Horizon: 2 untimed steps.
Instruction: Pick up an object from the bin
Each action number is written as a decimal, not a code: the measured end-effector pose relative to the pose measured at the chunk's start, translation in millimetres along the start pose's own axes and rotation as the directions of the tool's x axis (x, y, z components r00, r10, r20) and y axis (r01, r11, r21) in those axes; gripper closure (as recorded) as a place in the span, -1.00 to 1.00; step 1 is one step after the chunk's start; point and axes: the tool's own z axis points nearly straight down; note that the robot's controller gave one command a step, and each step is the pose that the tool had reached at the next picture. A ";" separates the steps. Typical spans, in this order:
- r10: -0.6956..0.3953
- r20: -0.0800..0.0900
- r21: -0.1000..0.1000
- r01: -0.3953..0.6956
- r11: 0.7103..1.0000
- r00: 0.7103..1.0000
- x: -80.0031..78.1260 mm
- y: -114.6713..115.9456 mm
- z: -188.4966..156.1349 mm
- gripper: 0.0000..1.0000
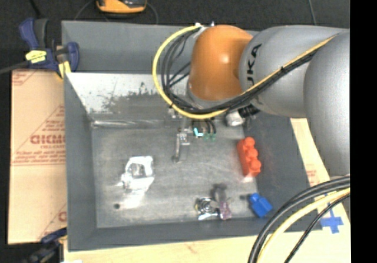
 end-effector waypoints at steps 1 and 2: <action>-0.223 0.001 0.000 0.223 0.975 0.975 57.5 60.0 43.7 -1.00; -0.286 0.010 0.002 0.286 0.958 0.958 38.9 64.8 61.9 -1.00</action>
Offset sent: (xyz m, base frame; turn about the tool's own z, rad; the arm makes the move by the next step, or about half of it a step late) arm -0.0571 0.0589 -0.0424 -0.2227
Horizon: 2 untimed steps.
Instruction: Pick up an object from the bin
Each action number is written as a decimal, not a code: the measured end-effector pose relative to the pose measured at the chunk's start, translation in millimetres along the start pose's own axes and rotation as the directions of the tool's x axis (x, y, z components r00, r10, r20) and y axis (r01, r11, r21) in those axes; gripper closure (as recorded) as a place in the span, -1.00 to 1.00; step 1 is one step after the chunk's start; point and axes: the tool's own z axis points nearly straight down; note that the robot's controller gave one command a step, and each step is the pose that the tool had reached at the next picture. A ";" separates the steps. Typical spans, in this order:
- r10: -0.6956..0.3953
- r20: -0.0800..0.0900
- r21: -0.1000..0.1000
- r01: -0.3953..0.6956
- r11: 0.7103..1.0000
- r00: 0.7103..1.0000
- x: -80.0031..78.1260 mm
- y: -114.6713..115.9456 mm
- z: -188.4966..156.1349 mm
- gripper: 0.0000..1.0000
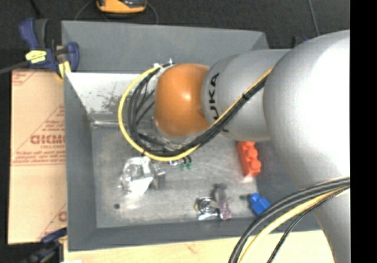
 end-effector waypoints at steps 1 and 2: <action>0.002 -0.003 -0.001 -0.002 1.000 1.000 0.5 0.3 2.9 1.00; -0.015 0.004 0.000 0.015 1.000 1.000 36.3 27.1 -142.4 1.00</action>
Offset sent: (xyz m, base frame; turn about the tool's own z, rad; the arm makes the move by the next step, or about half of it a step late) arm 0.0000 0.0000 0.0000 0.0000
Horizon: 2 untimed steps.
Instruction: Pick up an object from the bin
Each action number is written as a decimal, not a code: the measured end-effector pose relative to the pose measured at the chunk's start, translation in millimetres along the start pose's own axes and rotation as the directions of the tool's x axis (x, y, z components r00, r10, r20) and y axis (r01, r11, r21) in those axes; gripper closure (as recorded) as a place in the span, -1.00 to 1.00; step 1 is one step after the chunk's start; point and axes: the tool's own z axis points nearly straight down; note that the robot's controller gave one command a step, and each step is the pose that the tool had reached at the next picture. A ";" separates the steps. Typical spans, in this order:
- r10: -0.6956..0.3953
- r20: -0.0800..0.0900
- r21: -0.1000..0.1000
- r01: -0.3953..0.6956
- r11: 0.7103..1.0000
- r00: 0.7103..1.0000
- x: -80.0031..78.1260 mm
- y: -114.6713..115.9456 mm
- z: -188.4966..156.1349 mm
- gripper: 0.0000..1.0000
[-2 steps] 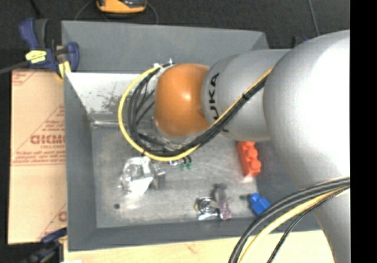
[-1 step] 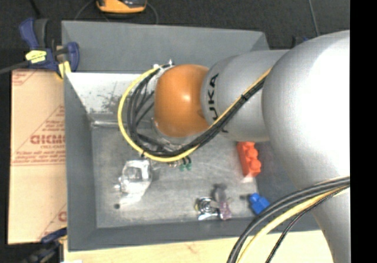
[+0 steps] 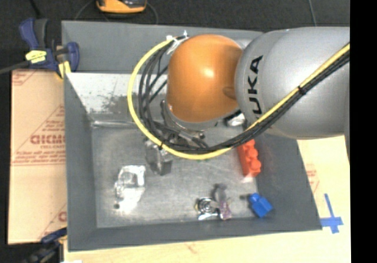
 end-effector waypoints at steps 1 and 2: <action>0.062 -0.001 0.001 -0.062 0.998 0.998 -8.4 -4.4 73.1 1.00; 0.063 -0.008 0.000 -0.063 0.998 0.998 -7.1 -4.0 76.5 -1.00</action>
Offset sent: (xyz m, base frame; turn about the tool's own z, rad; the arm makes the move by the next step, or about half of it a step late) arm 0.0100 -0.0004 -0.0969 0.0674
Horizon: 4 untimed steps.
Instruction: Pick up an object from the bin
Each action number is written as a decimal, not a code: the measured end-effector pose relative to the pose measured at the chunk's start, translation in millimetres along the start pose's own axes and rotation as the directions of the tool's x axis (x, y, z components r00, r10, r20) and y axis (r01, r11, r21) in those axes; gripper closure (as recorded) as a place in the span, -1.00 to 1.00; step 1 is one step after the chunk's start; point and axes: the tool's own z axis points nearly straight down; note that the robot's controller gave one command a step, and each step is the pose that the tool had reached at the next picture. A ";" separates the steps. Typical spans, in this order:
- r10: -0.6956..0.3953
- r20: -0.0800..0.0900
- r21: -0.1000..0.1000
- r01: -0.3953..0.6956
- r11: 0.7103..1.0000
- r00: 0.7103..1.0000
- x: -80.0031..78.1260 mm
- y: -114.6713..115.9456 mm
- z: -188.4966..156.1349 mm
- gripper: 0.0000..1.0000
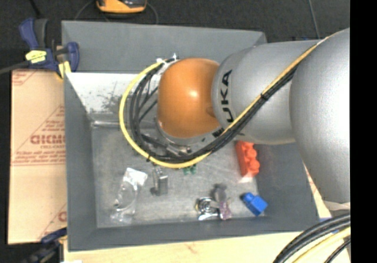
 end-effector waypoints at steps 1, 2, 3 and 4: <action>-0.162 -0.002 0.000 0.162 0.987 0.987 -36.8 -8.0 88.4 -1.00; -0.315 0.008 0.001 0.315 0.949 0.949 -88.6 36.8 21.9 -1.00; -0.629 0.003 0.001 0.629 0.778 0.778 -93.2 27.3 40.6 -1.00; -0.839 -0.002 -0.004 0.839 0.544 0.544 -36.7 52.4 85.3 -1.00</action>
Offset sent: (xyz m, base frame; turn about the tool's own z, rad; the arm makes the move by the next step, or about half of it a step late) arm 0.0373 0.0027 -0.0858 -0.1639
